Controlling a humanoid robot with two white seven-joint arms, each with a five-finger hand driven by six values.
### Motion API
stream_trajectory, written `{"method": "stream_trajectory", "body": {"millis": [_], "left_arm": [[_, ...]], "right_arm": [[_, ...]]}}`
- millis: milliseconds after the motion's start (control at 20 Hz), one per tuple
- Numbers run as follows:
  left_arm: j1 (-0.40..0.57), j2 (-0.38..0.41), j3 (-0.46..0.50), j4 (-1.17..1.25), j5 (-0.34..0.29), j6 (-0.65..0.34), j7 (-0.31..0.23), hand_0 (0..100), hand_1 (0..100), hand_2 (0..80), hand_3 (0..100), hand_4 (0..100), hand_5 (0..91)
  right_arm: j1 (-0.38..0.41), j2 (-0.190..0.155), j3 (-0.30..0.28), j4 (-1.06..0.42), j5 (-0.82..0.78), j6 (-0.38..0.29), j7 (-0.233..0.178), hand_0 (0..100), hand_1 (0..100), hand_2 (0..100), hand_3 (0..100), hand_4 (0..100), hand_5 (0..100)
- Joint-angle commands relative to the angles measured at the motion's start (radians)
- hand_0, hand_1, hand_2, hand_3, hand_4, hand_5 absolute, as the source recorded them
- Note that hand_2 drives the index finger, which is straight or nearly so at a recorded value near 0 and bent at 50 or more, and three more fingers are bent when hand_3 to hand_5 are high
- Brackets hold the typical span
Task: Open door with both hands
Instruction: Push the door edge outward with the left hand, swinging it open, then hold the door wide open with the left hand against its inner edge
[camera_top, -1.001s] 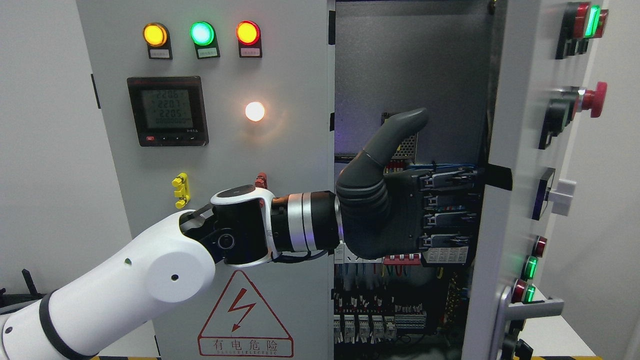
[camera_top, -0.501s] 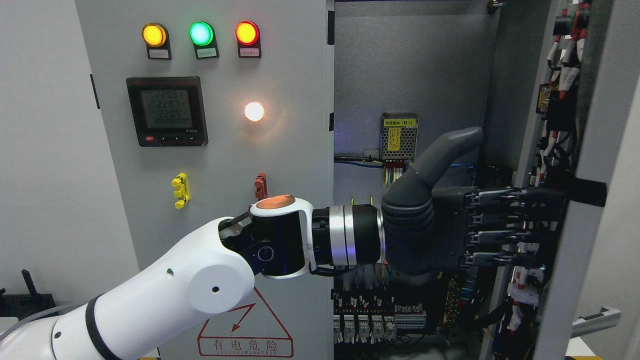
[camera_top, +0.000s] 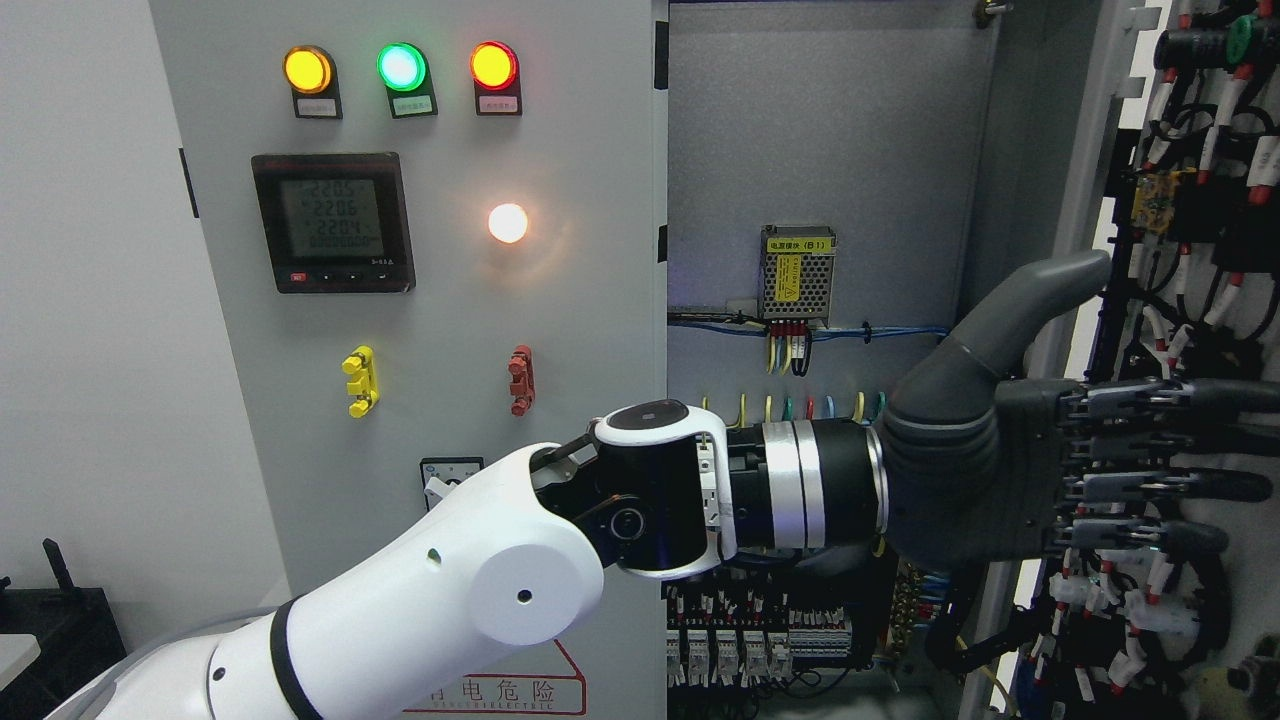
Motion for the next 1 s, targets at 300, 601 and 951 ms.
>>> {"method": "stream_trajectory", "body": {"millis": [300,601,951], "left_arm": [[0.000,-0.165,0.017,0.016,-0.063,-0.044,0.026,0,0,0.0,0,4,0.0],[0.000,-0.170,0.006,0.029,-0.064,-0.084,0.031,0,0,0.0,0,4,0.0],[0.000,-0.173,-0.023,0.050,-0.058,-0.107,0.069,0,0,0.0,0,4,0.0]], "right_arm": [[0.000,0.000,0.000,0.000,0.000,0.002,0.000,0,0,0,0,0,0],[0.000,0.001,0.000,0.000,0.000,0.002,0.000,0,0,0,0,0,0],[0.000,0.000,0.000,0.000,0.000,0.002,0.000,0,0,0,0,0,0]]}}
